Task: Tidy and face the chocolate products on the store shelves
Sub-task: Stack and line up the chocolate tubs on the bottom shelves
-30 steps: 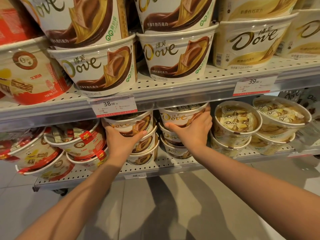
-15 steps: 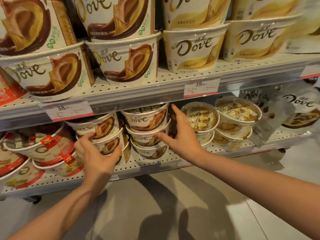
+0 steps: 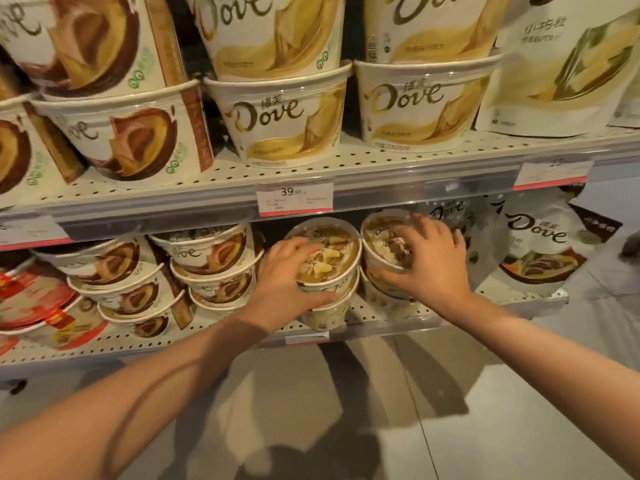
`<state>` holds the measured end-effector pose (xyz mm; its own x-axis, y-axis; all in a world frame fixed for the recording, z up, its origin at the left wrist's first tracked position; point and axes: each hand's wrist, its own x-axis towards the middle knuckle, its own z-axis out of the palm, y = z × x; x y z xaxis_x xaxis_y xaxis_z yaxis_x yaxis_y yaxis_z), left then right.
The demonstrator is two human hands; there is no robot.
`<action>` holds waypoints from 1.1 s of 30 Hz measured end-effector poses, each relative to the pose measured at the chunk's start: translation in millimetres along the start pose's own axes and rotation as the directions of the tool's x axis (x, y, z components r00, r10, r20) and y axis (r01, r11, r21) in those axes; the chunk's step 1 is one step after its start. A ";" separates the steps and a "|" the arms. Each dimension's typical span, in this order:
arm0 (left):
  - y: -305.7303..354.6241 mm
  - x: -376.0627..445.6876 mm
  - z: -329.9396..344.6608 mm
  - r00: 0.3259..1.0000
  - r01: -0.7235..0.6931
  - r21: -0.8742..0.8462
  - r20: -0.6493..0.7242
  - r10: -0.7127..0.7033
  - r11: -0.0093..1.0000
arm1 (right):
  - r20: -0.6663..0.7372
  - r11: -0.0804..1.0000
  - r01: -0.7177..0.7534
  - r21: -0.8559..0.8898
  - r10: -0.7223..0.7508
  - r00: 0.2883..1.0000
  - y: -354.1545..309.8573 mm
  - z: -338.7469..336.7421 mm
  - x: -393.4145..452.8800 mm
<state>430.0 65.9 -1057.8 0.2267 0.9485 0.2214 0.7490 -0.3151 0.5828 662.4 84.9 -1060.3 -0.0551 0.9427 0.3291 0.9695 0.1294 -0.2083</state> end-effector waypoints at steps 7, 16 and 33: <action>-12.0 13.1 24.7 0.996 0.080 0.077 0.041 -0.083 0.994 | 0.044 0.988 0.117 0.102 -0.122 0.992 36.0 32.0 -1.7; -24.6 20.0 23.3 0.997 0.045 -0.112 -0.050 -0.051 0.993 | 0.014 0.982 0.095 0.166 -0.099 0.995 35.0 33.2 -0.8; -28.5 -1.3 20.5 0.992 0.022 0.054 -0.128 -0.015 0.998 | 0.091 0.923 -0.068 0.378 0.036 0.995 49.2 20.9 -0.1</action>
<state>421.2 74.3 -1090.8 0.1341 0.9411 0.3106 0.7866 -0.2917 0.5443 705.1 97.6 -1089.8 -0.0422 0.9709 0.2359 0.8087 0.1718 -0.5626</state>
